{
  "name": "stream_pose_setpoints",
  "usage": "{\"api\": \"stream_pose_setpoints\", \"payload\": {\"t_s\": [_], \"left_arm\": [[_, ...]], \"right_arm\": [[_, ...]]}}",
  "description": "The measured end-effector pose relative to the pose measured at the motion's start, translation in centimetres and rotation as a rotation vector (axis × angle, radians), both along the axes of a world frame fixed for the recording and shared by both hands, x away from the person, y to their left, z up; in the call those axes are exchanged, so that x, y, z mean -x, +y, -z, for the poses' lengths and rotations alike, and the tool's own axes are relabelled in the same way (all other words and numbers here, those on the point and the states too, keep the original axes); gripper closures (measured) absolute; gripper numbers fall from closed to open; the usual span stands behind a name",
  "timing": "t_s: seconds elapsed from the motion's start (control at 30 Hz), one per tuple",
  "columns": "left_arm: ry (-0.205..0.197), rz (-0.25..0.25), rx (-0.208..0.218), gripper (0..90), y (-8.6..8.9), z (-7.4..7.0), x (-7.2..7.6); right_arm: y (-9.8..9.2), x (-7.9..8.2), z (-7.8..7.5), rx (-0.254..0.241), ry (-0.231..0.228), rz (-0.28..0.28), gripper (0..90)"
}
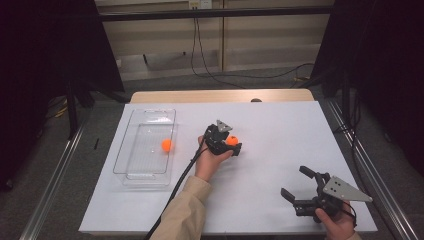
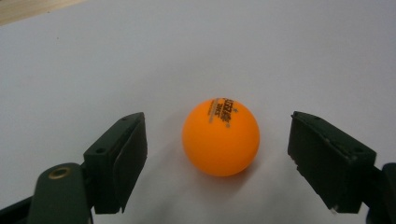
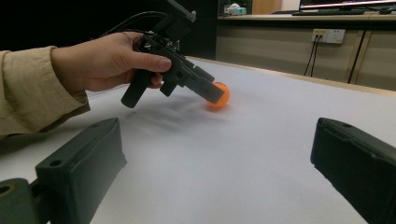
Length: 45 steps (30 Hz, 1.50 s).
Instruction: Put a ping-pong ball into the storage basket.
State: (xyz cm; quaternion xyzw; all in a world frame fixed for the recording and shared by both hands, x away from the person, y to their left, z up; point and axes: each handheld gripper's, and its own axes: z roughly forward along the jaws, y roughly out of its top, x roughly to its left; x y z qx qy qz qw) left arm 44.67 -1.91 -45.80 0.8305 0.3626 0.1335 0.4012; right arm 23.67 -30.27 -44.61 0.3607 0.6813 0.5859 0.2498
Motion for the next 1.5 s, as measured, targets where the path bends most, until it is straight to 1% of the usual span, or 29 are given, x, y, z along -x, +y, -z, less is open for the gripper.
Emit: {"api": "stream_pose_setpoints", "payload": {"t_s": [0.07,0.13,0.17,0.23,0.3,0.37,0.43,0.67,0.83,0.93,1.33,1.4,1.5], "left_arm": [[0.004,0.005,0.004,22.0,-0.06,0.03,-0.08],[-0.003,0.003,0.0,22.8,-0.16,0.02,-0.16],[0.0,0.005,0.001,25.3,-0.21,0.02,-0.19],[0.002,0.006,-0.006,25.4,-0.25,0.03,-0.28],[0.001,0.005,-0.01,28.3,-0.31,0.05,-0.35],[0.01,0.005,-0.012,30.6,-0.36,0.12,-0.44],[0.017,0.006,-0.013,31.0,-0.41,0.16,-0.48],[0.024,0.005,-0.023,35.6,-0.5,0.22,-0.53],[0.033,0.006,-0.012,39.8,-0.57,0.32,-0.56],[0.034,0.007,-0.014,41.5,-0.57,0.36,-0.6],[0.039,0.007,-0.024,44.1,-0.42,0.23,-0.68],[0.043,0.0,-0.019,44.6,-0.42,0.27,-0.7],[0.043,0.0,-0.022,44.8,-0.4,0.26,-0.71]], "right_arm": [[0.0,0.0,0.0,0.0,0.0,0.0,2.0],[0.0,-0.01,0.0,0.0,0.0,0.0,2.0],[0.0,-0.01,0.0,0.0,0.0,0.0,2.0],[0.0,-0.02,0.0,-0.001,0.0,0.001,2.0],[-0.01,-0.01,0.0,0.0,-0.001,0.001,2.0],[-0.02,-0.01,0.0,-0.001,0.0,0.0,2.0],[-0.03,-0.01,0.0,-0.001,0.0,0.0,2.0],[-0.01,-0.01,-0.01,-0.001,-0.001,0.0,2.0],[0.0,0.0,-0.01,-0.001,0.0,-0.001,2.0],[0.0,0.0,-0.01,-0.001,0.0,-0.002,2.0],[0.01,0.02,-0.02,-0.001,0.0,-0.001,2.0],[0.02,0.02,-0.02,-0.001,0.0,-0.002,2.0],[0.02,0.03,-0.02,-0.001,0.0,-0.002,2.0]]}}
